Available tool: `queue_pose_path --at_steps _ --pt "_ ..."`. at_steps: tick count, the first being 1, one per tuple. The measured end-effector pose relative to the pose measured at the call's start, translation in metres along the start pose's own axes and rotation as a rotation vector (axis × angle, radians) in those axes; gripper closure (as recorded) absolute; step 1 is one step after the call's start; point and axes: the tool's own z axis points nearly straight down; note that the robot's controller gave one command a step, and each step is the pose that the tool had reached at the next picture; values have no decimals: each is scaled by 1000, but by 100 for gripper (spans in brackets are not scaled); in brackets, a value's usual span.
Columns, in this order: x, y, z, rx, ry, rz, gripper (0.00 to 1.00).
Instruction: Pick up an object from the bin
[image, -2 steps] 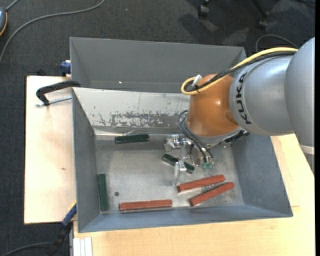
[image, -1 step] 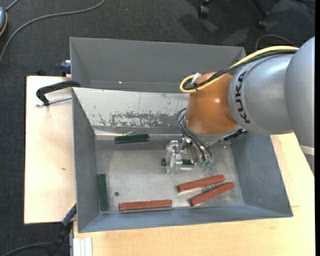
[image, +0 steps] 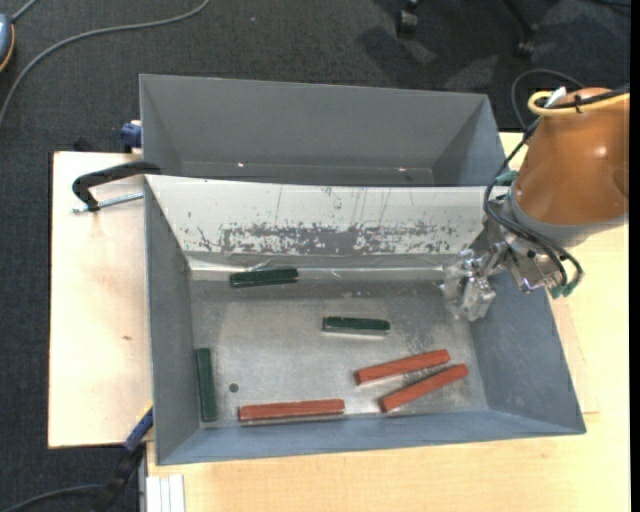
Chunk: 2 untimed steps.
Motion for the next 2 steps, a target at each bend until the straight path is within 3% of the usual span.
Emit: queue_pose_path --at_steps 1,2 --pt "-1 5 3 -7 4 -5 0" --pt "-9 15 130 -12 13 -285 0"
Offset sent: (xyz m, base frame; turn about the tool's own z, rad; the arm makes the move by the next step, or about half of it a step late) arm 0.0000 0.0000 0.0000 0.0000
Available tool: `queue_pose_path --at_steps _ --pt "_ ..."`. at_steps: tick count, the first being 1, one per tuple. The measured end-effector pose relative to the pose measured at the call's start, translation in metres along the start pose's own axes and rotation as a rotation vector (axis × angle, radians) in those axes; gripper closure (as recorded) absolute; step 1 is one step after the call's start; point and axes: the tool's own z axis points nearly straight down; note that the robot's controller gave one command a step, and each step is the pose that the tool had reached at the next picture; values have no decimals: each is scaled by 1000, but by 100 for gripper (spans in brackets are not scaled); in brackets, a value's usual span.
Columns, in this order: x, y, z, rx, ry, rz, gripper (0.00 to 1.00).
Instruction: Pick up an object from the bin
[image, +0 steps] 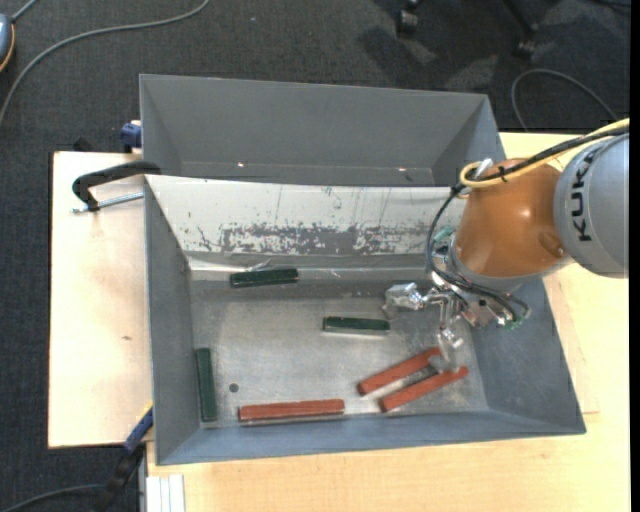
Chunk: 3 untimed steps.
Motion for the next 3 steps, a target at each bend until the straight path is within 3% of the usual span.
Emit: queue_pose_path --at_steps 1,2,3 --pt "56 37 -2 1 -1 112 0" --pt "53 35 -4 5 -9 110 100" --pt "53 36 -3 4 -6 110 0"
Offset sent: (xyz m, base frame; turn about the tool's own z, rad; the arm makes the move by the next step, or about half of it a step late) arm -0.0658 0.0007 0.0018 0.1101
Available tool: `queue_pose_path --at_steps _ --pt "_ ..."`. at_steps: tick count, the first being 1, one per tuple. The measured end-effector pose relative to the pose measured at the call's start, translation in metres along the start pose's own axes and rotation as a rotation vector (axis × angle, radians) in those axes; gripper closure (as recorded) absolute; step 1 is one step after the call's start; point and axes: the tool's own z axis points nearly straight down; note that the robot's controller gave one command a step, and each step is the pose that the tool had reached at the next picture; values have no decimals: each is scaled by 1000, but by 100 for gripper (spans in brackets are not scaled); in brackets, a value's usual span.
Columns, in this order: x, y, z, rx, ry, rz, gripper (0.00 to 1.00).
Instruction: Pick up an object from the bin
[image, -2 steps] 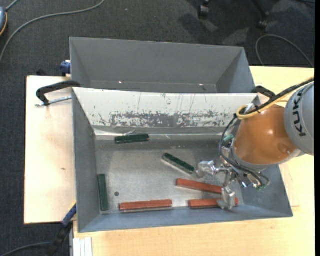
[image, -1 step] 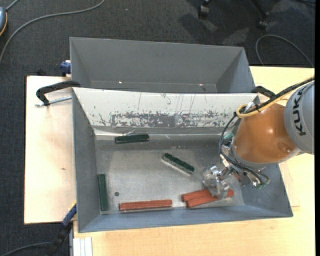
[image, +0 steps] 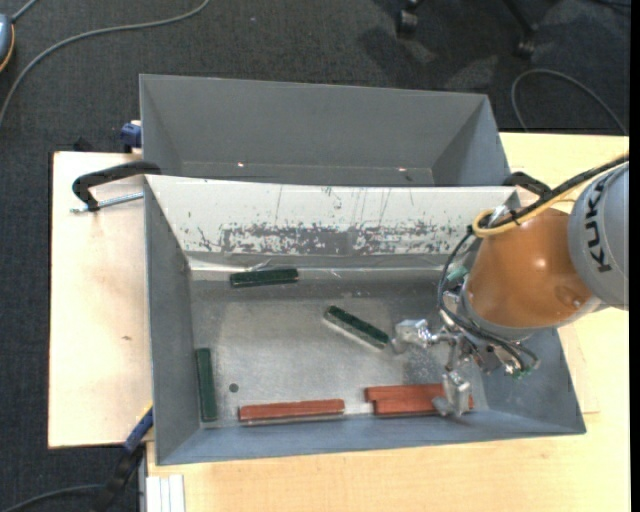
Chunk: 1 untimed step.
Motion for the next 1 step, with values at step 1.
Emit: queue_pose_path --at_steps 1 --pt "-1 0 -1 1 -2 1 100"
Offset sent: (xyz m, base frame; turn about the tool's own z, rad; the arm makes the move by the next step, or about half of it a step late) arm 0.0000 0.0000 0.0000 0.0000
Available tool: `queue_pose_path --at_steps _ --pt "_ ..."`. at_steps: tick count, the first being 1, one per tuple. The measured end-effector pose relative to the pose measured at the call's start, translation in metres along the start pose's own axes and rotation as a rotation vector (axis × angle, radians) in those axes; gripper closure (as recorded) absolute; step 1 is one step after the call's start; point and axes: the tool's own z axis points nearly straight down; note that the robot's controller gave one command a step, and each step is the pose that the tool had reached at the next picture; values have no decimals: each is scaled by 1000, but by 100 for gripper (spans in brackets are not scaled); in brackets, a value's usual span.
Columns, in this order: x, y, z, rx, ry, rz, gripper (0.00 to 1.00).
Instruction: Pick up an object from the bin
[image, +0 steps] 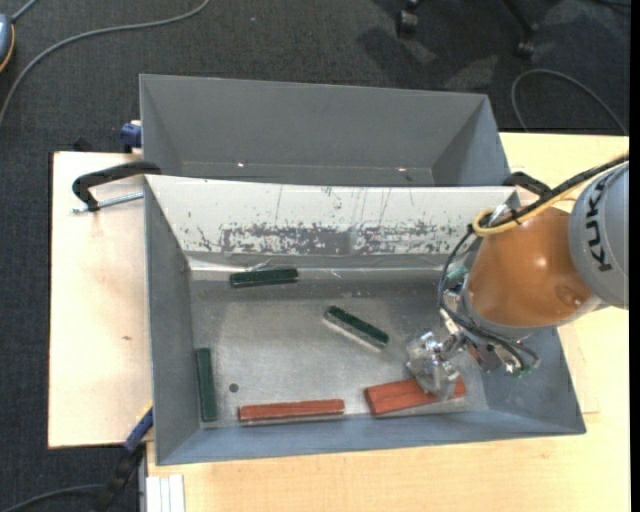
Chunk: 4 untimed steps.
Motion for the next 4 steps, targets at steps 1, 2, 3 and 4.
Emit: queue_pose_path --at_steps 1,2,3,4 --pt "1 1 1 -1 2 -1 0" --pt "0 0 -1 -1 2 1 100" --pt "-22 -24 -119 7 -9 -55 100" --pt "-20 -22 -114 0 0 -55 0"
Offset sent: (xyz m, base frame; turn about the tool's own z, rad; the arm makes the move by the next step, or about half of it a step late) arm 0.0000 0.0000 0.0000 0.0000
